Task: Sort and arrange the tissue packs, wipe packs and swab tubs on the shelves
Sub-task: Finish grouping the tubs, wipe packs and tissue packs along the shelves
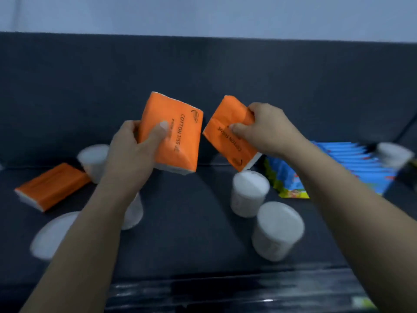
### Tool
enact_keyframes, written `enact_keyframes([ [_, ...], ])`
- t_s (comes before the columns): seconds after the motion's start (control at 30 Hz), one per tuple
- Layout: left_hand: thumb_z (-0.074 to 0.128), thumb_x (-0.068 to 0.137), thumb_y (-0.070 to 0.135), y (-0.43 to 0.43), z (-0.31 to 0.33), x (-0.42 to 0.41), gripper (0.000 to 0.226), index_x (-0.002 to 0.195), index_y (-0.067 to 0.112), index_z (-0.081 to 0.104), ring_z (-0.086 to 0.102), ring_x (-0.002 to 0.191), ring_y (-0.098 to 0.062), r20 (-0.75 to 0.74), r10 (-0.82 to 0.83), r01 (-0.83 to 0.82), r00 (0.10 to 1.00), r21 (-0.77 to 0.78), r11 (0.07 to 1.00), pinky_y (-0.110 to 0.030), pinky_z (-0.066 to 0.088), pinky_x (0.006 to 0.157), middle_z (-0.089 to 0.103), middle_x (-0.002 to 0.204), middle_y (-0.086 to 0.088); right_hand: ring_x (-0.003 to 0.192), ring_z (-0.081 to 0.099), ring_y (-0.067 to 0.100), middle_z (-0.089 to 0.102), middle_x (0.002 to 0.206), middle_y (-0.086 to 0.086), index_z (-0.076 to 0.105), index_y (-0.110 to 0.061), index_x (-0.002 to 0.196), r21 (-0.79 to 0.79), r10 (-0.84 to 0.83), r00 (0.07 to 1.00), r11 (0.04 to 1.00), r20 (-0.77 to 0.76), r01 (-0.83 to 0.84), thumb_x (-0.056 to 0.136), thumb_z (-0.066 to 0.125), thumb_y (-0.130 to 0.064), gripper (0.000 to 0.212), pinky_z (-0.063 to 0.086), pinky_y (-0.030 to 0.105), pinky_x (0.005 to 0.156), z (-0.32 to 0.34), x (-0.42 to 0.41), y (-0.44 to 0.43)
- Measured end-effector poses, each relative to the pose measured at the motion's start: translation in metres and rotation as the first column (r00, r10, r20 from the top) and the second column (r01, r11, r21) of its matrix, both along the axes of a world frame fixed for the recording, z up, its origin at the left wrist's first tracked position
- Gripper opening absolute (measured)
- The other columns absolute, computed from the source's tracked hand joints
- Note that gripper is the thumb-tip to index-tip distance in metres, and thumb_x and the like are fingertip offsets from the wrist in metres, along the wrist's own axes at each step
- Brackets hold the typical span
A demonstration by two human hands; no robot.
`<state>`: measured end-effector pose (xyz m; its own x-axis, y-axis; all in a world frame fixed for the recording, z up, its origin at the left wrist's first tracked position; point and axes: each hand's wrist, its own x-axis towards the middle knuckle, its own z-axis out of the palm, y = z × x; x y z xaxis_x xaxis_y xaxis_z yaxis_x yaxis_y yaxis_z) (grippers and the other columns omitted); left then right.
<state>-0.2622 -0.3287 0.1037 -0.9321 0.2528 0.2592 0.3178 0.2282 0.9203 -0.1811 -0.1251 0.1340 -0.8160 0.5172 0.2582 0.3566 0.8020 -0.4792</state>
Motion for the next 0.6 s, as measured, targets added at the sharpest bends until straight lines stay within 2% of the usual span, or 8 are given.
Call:
enact_keyframes([
  [0.07,0.061,0.083,0.045,0.026,0.005,0.019,0.035,0.110,0.024,0.054,0.057,0.082,0.002,-0.022,-0.108,0.107,0.994,-0.024,0.994,-0.019,0.042,0.066,0.059,0.091,0.017,0.083,0.053,0.026,0.055,0.086,0.004,0.054,-0.011,0.092,0.015,-0.082,0.996,0.997,-0.026,0.082,0.082,0.061,-0.035,0.027,0.038,0.030,0.067,0.003,0.034,0.018],
  [0.17,0.067,0.080,0.040,0.064,0.011,0.050,0.030,0.105,0.024,0.060,0.065,0.081,-0.006,-0.034,-0.257,0.256,0.966,-0.033,0.966,-0.027,0.050,0.071,0.067,0.092,0.010,0.083,0.053,0.026,0.055,0.086,0.003,0.054,-0.012,0.093,0.019,-0.188,0.980,0.982,-0.064,0.190,0.080,0.062,-0.031,0.025,0.038,0.030,0.067,0.003,0.086,0.048],
  [0.27,0.068,0.080,0.036,0.108,0.016,0.087,0.027,0.103,0.023,0.062,0.067,0.080,-0.008,-0.038,-0.368,0.368,0.929,-0.010,0.930,-0.024,0.048,0.068,0.070,0.090,0.008,0.084,0.054,0.024,0.056,0.089,0.003,0.056,-0.012,0.100,-0.001,-0.275,0.957,0.961,-0.093,0.276,0.079,0.063,-0.030,0.028,0.040,0.031,0.069,0.003,0.143,0.080],
  [0.43,0.069,0.080,0.032,0.200,0.018,0.171,0.030,0.107,0.021,0.063,0.069,0.082,-0.010,-0.021,-0.572,0.572,0.820,-0.013,0.820,-0.029,0.052,0.076,0.072,0.093,0.006,0.081,0.051,0.022,0.053,0.081,0.000,0.055,-0.012,0.092,0.014,-0.390,0.914,0.919,-0.113,0.394,0.081,0.063,-0.038,0.029,0.035,0.030,0.065,-0.005,0.250,0.146],
  [0.53,0.069,0.079,0.034,0.261,0.015,0.232,0.032,0.107,0.020,0.063,0.067,0.079,-0.007,-0.034,-0.661,0.659,0.750,-0.046,0.750,-0.023,0.048,0.068,0.071,0.093,0.006,0.082,0.052,0.023,0.052,0.081,0.001,0.052,-0.013,0.089,0.021,-0.461,0.882,0.885,-0.096,0.464,0.084,0.061,-0.041,0.029,0.031,0.028,0.065,-0.008,0.321,0.192],
  [0.6,0.070,0.078,0.036,0.299,0.011,0.271,0.033,0.106,0.019,0.063,0.066,0.078,-0.007,-0.049,-0.698,0.694,0.715,-0.069,0.716,-0.022,0.046,0.068,0.071,0.092,0.005,0.092,0.056,0.027,0.057,0.089,0.005,0.055,-0.011,0.096,0.022,-0.493,0.865,0.868,-0.088,0.497,0.084,0.062,-0.038,0.030,0.036,0.030,0.068,-0.010,0.367,0.222],
])
